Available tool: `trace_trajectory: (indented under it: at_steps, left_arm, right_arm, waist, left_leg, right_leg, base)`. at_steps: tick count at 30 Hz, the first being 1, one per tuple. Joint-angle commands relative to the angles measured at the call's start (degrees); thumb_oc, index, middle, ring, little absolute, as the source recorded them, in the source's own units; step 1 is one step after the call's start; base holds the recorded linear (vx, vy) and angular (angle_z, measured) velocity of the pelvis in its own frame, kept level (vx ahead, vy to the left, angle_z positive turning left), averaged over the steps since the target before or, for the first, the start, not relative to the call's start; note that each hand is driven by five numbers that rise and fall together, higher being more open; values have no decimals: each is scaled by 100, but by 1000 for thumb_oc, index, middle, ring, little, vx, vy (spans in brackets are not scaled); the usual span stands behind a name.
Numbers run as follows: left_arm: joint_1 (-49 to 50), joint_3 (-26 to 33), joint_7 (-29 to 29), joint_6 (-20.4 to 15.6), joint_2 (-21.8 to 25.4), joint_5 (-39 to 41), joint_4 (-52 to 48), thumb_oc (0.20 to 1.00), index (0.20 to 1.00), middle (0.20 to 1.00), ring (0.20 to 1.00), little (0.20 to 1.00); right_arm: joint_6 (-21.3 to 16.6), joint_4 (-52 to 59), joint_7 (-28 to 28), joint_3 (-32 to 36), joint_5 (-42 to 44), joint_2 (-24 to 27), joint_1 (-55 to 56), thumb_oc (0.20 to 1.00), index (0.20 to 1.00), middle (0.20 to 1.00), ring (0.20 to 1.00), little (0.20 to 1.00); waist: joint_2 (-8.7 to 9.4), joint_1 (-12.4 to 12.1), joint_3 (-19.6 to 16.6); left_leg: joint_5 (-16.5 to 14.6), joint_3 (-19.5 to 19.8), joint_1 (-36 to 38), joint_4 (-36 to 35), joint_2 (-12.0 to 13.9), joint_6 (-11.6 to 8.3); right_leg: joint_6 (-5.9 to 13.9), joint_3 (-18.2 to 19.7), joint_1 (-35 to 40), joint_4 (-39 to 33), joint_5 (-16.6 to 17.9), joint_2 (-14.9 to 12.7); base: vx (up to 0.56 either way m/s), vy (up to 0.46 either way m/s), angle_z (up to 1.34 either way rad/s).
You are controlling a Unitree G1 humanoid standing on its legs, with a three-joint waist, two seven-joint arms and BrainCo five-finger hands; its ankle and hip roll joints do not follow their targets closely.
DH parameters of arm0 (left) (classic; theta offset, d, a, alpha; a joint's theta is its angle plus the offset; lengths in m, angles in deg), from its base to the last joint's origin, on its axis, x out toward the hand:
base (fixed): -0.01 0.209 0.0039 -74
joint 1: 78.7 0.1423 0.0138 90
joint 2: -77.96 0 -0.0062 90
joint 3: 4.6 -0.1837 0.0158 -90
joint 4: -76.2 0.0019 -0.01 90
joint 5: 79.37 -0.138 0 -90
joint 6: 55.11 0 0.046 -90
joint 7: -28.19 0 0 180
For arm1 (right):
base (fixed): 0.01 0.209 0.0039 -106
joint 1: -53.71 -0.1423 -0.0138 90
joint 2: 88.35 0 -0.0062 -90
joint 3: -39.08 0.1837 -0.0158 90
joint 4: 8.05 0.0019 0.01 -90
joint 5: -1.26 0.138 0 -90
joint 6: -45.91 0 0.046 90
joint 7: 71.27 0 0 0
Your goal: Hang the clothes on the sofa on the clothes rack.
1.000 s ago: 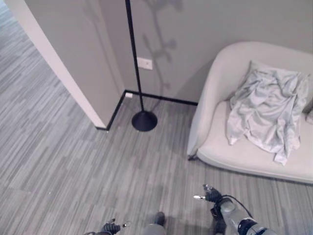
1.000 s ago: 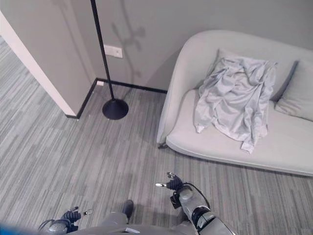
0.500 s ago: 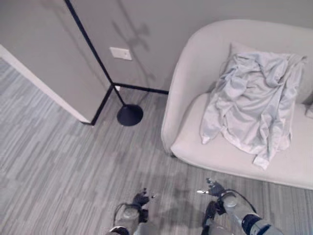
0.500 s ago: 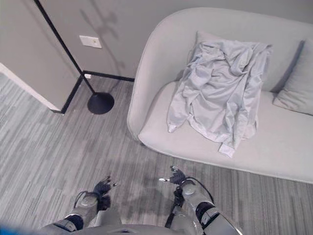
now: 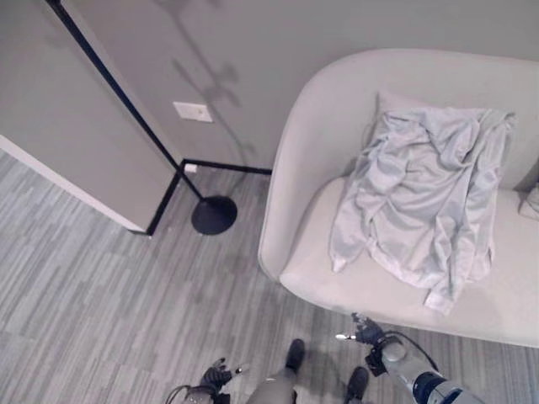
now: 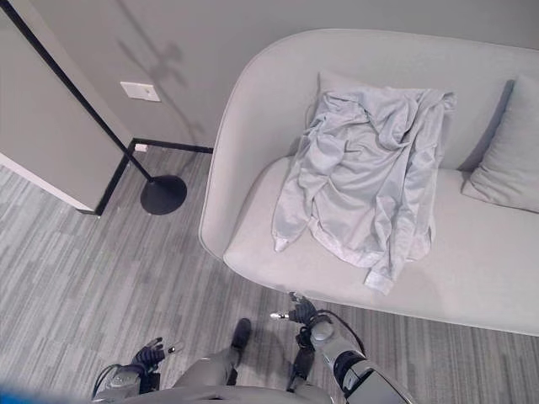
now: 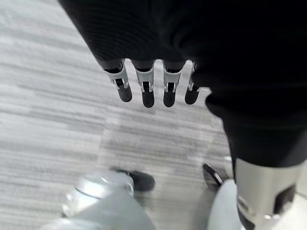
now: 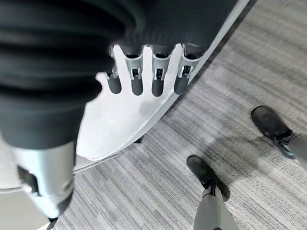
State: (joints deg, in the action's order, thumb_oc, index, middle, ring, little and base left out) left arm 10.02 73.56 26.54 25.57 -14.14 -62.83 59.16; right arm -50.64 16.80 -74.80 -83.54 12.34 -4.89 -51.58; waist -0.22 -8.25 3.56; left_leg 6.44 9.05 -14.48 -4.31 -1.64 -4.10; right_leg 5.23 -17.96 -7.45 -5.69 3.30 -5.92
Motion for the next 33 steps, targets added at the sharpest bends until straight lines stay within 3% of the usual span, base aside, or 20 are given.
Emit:
trace_trajectory:
  at_steps: [1, 2, 3, 4, 6, 8, 11, 15, 19, 20, 21, 23, 24, 25, 26, 27, 28, 31, 32, 33]
  left_arm:
    - [60, -53, 76, 28, 63, -347, 477, 1000, 1000, 1000, 1000, 1000]
    - [80, -23, 89, 68, 98, -397, 493, 1000, 1000, 1000, 1000, 1000]
    - [81, 38, 67, 106, 251, -450, 464, 1000, 1000, 1000, 1000, 1000]
    - [79, 39, 67, 107, 253, -450, 463, 1000, 1000, 1000, 1000, 1000]
    - [41, 53, 60, 140, 392, -712, 578, 1000, 1000, 1000, 1000, 1000]
    - [58, 40, 54, 130, 407, -739, 584, 1000, 1000, 1000, 1000, 1000]
    - [-45, 36, 39, 121, 527, -655, 516, 1000, 1000, 1000, 1000, 1000]
    - [-213, 105, -2, 67, 686, -442, 448, 1000, 1000, 1000, 1000, 1000]
    - [-348, 146, -44, 14, 735, -187, 350, 1000, 1000, 1000, 1000, 1000]
    - [-399, 82, -58, -17, 735, -171, 307, 1000, 1000, 1000, 1000, 1000]
    - [-398, 82, -58, -17, 734, -171, 307, 1000, 1000, 1000, 1000, 1000]
    - [-550, -53, -77, -49, 710, -180, 263, 1000, 1000, 1000, 1000, 1000]
    - [-584, -86, -82, -57, 712, -170, 224, 1000, 1000, 1000, 1000, 1000]
    - [-799, -191, -171, -107, 677, -196, 147, 1000, 1000, 1000, 1000, 1000]
    - [-798, -192, -171, -107, 675, -196, 146, 1000, 1000, 1000, 1000, 1000]
    - [-860, -223, -175, -126, 622, -7, 48, 1000, 1000, 1000, 1000, 1000]
    - [-871, -303, -181, -180, 518, 195, -146, 1000, 1000, 1000, 1000, 1000]
    - [-1015, -501, -255, -293, 136, 387, -479, 1000, 1000, 1000, 1000, 1000]
    - [-1046, -542, -222, -306, 127, 462, -673, 1000, 1000, 1000, 1000, 1000]
    - [-1054, -690, -167, -360, 112, 447, -962, 1000, 1000, 1000, 1000, 1000]
  right_arm:
    - [-122, 34, 14, 105, -160, -17, 160, 1000, 1000, 1000, 1000, 1000]
    - [-123, -4, 14, 180, -130, -18, 185, 1000, 1000, 1000, 1000, 1000]
    - [-120, -61, 35, 242, -140, -11, 167, 1000, 1000, 1000, 1000, 1000]
    - [-120, -61, 35, 242, -140, -12, 164, 1000, 1000, 1000, 1000, 1000]
    - [-71, -111, 86, 325, -197, -2, 183, 1000, 1000, 1000, 1000, 1000]
    - [-71, -101, 84, 375, -217, 15, 233, 1000, 1000, 1000, 1000, 1000]
    - [-56, -120, 41, 496, -165, 63, 302, 1000, 1000, 1000, 1000, 1000]
    - [-44, -173, -14, 661, -44, 92, 292, 1000, 1000, 1000, 1000, 1000]
    - [-37, -166, -59, 785, 12, 106, 289, 1000, 1000, 1000, 1000, 1000]
    - [-17, -160, -64, 786, -4, 119, 316, 1000, 1000, 1000, 1000, 1000]
    - [-17, -160, -65, 785, -4, 120, 317, 1000, 1000, 1000, 1000, 1000]
    - [-15, -202, -101, 831, 3, 133, 318, 1000, 1000, 1000, 1000, 1000]
    - [-1, -192, -87, 810, -2, 134, 300, 1000, 1000, 1000, 1000, 1000]
    - [-15, -258, -128, 846, -61, 144, 176, 1000, 1000, 1000, 1000, 1000]
    - [-16, -259, -129, 846, -62, 146, 175, 1000, 1000, 1000, 1000, 1000]
    - [-54, -283, -150, 844, -114, 171, 67, 1000, 1000, 1000, 1000, 1000]
    - [-42, -268, -173, 801, -144, 195, 25, 1000, 1000, 1000, 1000, 1000]
    - [-180, -79, -243, 775, -119, 427, 88, 1000, 1000, 1000, 1000, 1000]
    - [-203, -48, -272, 778, -97, 527, 91, 1000, 1000, 1000, 1000, 1000]
    - [-197, -151, -313, 743, -103, 719, 60, 1000, 1000, 1000, 1000, 1000]
  waist:
    - [-23, 3, -142]
    - [33, 50, -137]
    - [138, 117, 25]
    - [139, 112, 40]
    - [78, 164, 182]
    - [70, 177, 189]
    - [123, 138, 170]
    - [209, 110, 149]
    - [232, 186, 130]
    - [253, 287, 146]
    - [244, 284, 152]
    - [298, 424, 162]
    - [279, 421, 170]
    - [345, 482, 123]
    - [320, 475, 142]
    - [275, 520, 163]
    - [209, 521, 160]
    - [46, 738, 95]
    - [-7, 722, 84]
    - [-42, 594, 68]
  left_leg:
    - [-250, -310, 295, -69, -225, 257]
    - [-302, -346, 381, -69, -238, 289]
    - [-391, -466, 589, -69, -265, 369]
    - [-393, -471, 604, -69, -266, 371]
    - [-443, -577, 914, -69, -100, 379]
    - [-477, -571, 989, -69, -64, 389]
    - [-551, -521, 1051, -69, 22, 398]
    - [-679, -456, 973, -69, 257, 348]
    - [-787, -349, 1049, -69, 711, 165]
    - [-849, -370, 1160, -69, 983, 6]
    - [-854, -372, 1171, -69, 995, 2]
    - [-885, -505, 1234, -69, 1369, -286]
    - [-851, -520, 1184, -69, 1462, -352]
    - [-770, -726, 1005, -69, 1746, -597]
    - [-786, -729, 1036, -69, 1778, -608]
    - [-612, -774, 947, -69, 1992, -746]
    - [-457, -803, 853, -69, 2068, -791]
    - [232, -432, 252, -69, 1842, -759]
    - [431, -342, 29, -69, 1673, -722]
    - [479, 19, -135, -69, 1241, -619]
  right_leg:
    - [377, 408, -315, 69, -29, 5]
    - [357, 439, -225, 69, -29, 12]
    - [383, 437, -59, 258, 220, -22]
    - [385, 443, -48, 262, 219, -23]
    - [646, 285, -380, 1233, 194, -151]
    - [648, 210, -405, 1345, 169, -213]
    - [502, 110, -271, 1012, 152, -420]
    - [578, 597, -271, 357, 543, -772]
    - [788, 829, -459, 69, 1032, -1338]
    - [907, 830, -520, 77, 1354, -1618]
    - [904, 827, -509, 75, 1352, -1606]
    - [977, 750, -592, 107, 1705, -1823]
    - [977, 603, -459, 69, 1529, -1798]
    - [977, 294, -472, 69, 1121, -1720]
    - [977, 286, -439, 69, 1106, -1689]
    - [977, 184, -570, 269, 1133, -1575]
    - [977, 81, -587, 467, 905, -1506]
    - [853, 120, -477, 460, 332, -1147]
    - [766, 279, -503, 459, 213, -996]
    - [582, 493, -421, 239, 91, -712]
  base:
    - [121, 59, -9]
    - [147, 80, -18]
    - [108, 63, -17]
    - [61, 87, -19]
    - [55, 80, -20]
    - [102, 21, -43]
    - [155, -68, -15]
    - [178, -211, 5]
    - [264, -401, 7]
    - [320, -494, 24]
    - [339, -544, 29]
    - [290, -556, 26]
    - [393, -799, 25]
    - [265, -516, 29]
    - [297, -666, 32]
    - [193, -357, 38]
    - [290, -514, 28]
    - [268, -406, -1]
    - [264, -484, 41]
    - [175, -314, 46]
